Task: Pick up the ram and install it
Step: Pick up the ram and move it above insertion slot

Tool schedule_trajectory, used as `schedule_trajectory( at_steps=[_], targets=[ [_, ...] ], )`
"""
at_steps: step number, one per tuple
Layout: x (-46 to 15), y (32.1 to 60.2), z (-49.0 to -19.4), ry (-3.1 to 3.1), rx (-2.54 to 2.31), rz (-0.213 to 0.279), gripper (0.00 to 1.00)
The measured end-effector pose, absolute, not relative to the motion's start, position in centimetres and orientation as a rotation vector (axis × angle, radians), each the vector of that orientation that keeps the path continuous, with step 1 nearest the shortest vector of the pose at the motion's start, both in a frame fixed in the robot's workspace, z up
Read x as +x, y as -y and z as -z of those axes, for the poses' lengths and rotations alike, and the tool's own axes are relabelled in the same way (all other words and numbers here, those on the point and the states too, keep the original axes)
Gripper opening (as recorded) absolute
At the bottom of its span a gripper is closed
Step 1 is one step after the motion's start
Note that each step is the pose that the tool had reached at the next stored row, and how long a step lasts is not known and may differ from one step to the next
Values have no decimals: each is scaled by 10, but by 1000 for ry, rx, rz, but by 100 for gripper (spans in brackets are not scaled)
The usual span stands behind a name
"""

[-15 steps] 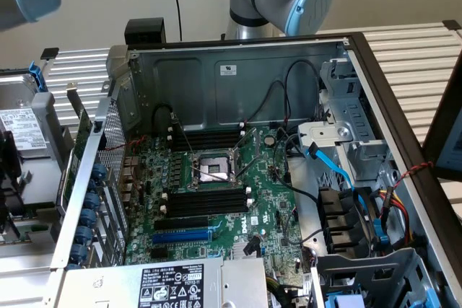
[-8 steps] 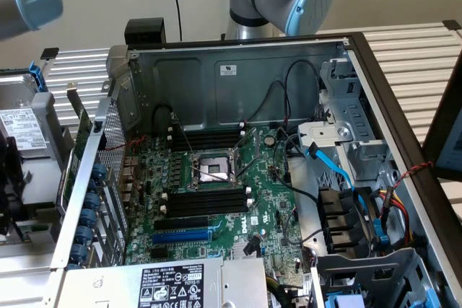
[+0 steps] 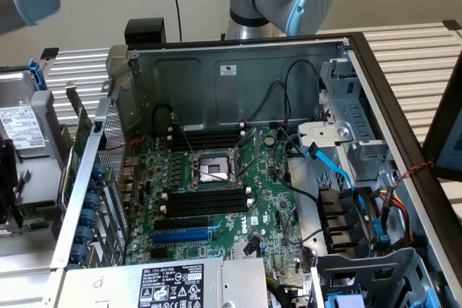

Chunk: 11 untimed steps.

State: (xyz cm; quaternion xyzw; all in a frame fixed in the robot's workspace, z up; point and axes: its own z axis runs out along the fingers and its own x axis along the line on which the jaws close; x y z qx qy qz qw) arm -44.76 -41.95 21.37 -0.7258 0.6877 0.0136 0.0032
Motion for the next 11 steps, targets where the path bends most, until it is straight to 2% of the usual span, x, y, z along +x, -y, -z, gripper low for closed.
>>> schedule_trajectory(
  at_steps=[11],
  targets=[
    [-448,430,-264,-2158,-2277,-46,13]
  ],
)
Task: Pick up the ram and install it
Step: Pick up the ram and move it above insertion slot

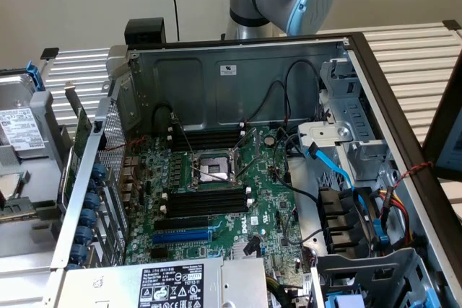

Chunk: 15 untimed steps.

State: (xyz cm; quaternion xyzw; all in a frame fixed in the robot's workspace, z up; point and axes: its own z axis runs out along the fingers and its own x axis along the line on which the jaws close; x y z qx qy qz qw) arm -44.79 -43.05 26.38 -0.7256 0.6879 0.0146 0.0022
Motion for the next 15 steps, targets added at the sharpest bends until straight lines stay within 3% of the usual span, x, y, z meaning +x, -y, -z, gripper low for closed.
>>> schedule_trajectory(
  at_steps=[15],
  targets=[
    [-429,441,-332,-2162,-2279,-54,13]
  ],
)
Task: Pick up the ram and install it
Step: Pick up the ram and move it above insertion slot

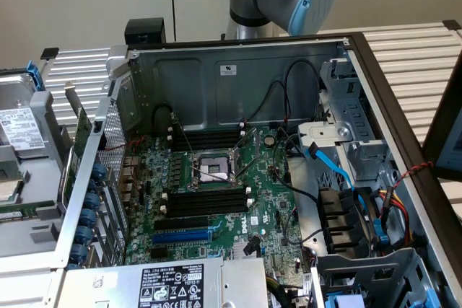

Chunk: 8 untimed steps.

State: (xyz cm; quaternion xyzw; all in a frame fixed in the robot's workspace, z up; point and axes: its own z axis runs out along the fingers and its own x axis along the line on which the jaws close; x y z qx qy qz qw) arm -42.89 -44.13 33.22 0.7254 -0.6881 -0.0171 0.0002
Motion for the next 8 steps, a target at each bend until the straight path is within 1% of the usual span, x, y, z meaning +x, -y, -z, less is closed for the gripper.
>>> schedule_trajectory(
  at_steps=[8],
  targets=[
    [-407,449,-368,2160,2277,58,13]
  ],
)
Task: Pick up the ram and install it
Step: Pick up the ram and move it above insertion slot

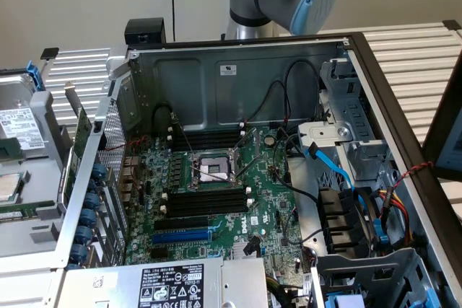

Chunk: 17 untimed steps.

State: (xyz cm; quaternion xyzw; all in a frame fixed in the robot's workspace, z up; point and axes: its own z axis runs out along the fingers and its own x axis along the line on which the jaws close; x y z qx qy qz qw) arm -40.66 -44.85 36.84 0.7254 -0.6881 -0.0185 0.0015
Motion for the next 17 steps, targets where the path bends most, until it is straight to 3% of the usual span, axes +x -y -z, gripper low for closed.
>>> schedule_trajectory(
  at_steps=[17],
  targets=[
    [-339,468,-439,2158,2275,67,13]
  ],
)
